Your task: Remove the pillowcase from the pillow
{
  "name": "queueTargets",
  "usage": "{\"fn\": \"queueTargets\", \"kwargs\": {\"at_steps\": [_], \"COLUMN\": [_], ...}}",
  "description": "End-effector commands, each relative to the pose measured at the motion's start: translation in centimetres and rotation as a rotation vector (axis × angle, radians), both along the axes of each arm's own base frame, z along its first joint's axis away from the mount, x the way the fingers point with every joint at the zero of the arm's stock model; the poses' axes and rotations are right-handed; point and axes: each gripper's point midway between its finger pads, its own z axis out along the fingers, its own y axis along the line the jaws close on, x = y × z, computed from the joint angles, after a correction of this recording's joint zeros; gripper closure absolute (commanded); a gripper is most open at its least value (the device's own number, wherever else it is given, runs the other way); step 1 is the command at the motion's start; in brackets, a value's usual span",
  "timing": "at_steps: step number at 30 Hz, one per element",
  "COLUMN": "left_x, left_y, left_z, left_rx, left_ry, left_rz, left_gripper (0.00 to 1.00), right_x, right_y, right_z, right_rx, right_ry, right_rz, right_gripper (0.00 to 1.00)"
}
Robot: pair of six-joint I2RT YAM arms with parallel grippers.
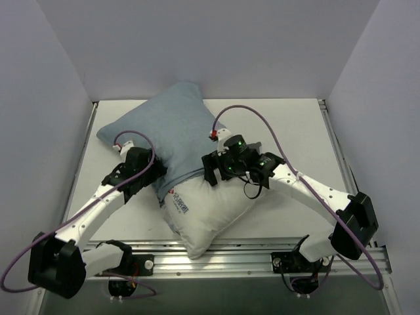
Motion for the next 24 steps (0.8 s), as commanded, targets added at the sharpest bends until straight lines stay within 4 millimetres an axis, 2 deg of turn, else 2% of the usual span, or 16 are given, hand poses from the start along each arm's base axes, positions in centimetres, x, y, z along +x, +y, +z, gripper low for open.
{"fn": "queueTargets", "kwargs": {"at_steps": [1,3,4,6,7,8,9,10,11,12,14,17,18,21,22,24], "left_x": [4.1,5.5,6.3,7.5,8.4,8.9,9.8,10.6,11.2,12.1,13.2,15.0,15.5,17.4,18.2,18.6], "left_y": [-3.2,-5.3,-6.1,-8.2,-8.9,-9.6,-10.6,-11.1,-11.6,-12.4,-12.9,-13.3,-13.2,-12.4,-11.7,-10.5], "left_z": [2.9,2.7,1.6,2.4,1.4,1.4,2.5,1.7,1.9,3.1,2.6,3.7,4.1,6.6,8.3,10.0], "left_rx": [-0.054,-0.083,-0.088,-0.138,-0.145,-0.157,-0.181,-0.187,-0.197,-0.213,-0.218,-0.218,-0.211,-0.184,-0.175,-0.145], "left_ry": [-0.108,-0.094,-0.071,-0.085,-0.066,-0.067,-0.092,-0.081,-0.089,-0.116,-0.113,-0.15,-0.163,-0.217,-0.241,-0.258], "left_rz": [-0.143,-0.227,-0.249,-0.323,-0.342,-0.362,-0.39,-0.401,-0.413,-0.429,-0.433,-0.426,-0.425,-0.413,-0.397,-0.38], "left_gripper": [0.06,0.06,0.06,0.06,0.06,0.06,0.06,0.06,0.05,0.05,0.05,0.05,0.05,0.05,0.06,0.06], "right_x": [-10.0,-12.1,-12.8,-12.8,-12.6,-12.6,-11.9,-11.6,-11.3,-10.5,-9.4,-6.6,-5.0,-2.1,-0.8,0.5], "right_y": [6.2,7.0,8.0,8.3,8.3,8.5,8.4,8.5,8.4,8.3,7.9,6.6,6.0,5.2,4.7,4.6], "right_z": [-1.5,-2.5,-2.5,-3.3,-3.4,-3.6,-3.8,-3.8,-4.1,-3.9,-3.9,-3.3,-2.9,-1.6,-1.0,-0.5], "right_rx": [0.094,0.11,0.141,0.149,0.151,0.153,0.143,0.137,0.124,0.111,0.092,0.089,0.106,0.152,0.157,0.156], "right_ry": [0.146,0.181,0.182,0.186,0.186,0.192,0.175,0.168,0.161,0.132,0.094,0.051,0.038,-0.007,-0.034,-0.061], "right_rz": [0.307,0.328,0.323,0.293,0.276,0.254,0.225,0.214,0.2,0.172,0.138,0.061,0.021,-0.046,-0.065,-0.083], "right_gripper": [0.14,0.14,0.14,0.16,0.16,0.17,0.17,0.17,0.17,0.17,0.17,0.17,0.17,0.17,0.17,0.16]}}
